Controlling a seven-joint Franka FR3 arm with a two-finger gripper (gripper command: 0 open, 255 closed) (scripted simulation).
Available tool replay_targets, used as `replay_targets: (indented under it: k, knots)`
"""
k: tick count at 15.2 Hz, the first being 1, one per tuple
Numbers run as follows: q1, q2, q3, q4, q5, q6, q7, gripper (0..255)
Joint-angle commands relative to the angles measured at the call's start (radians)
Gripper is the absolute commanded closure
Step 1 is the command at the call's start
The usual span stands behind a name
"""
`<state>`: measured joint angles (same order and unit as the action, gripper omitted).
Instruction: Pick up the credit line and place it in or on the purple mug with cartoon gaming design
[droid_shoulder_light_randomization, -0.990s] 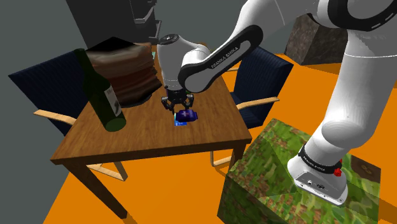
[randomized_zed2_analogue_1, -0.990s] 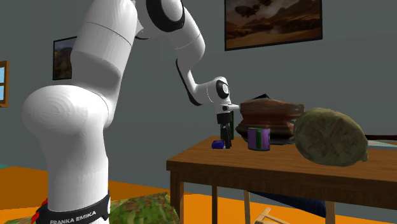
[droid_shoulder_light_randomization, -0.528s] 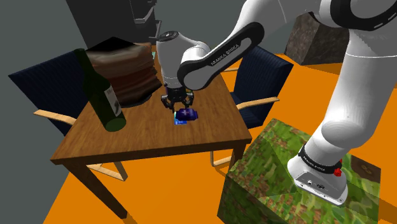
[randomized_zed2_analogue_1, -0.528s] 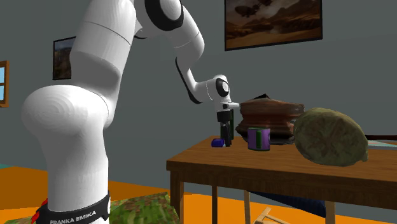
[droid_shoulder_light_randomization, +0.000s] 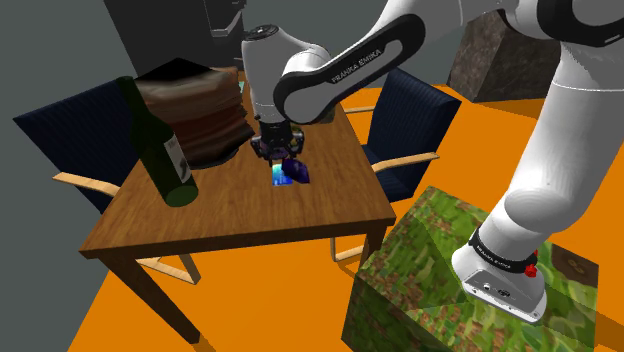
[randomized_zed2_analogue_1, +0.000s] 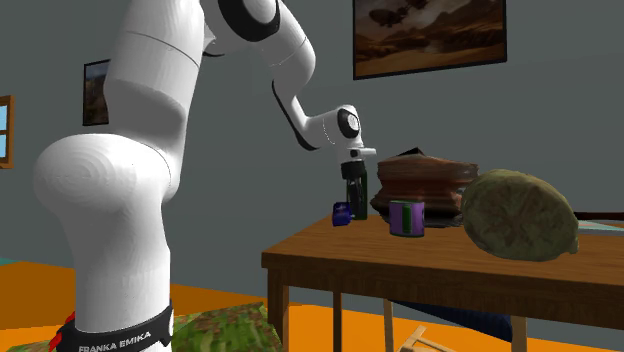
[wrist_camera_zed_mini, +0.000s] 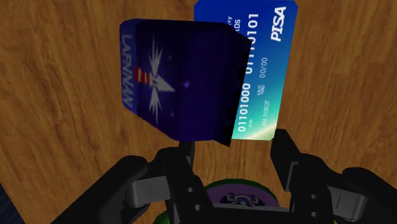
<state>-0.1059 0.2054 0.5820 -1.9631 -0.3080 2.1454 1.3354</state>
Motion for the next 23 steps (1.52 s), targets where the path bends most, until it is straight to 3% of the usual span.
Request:
replay_targets:
  k: [1,23]
  knots:
    - [-0.003,-0.018,0.004,0.009,0.015,-0.022,-0.012,255]
    - [-0.019,-0.08,0.01,0.218,0.083,-0.272,-0.105,255]
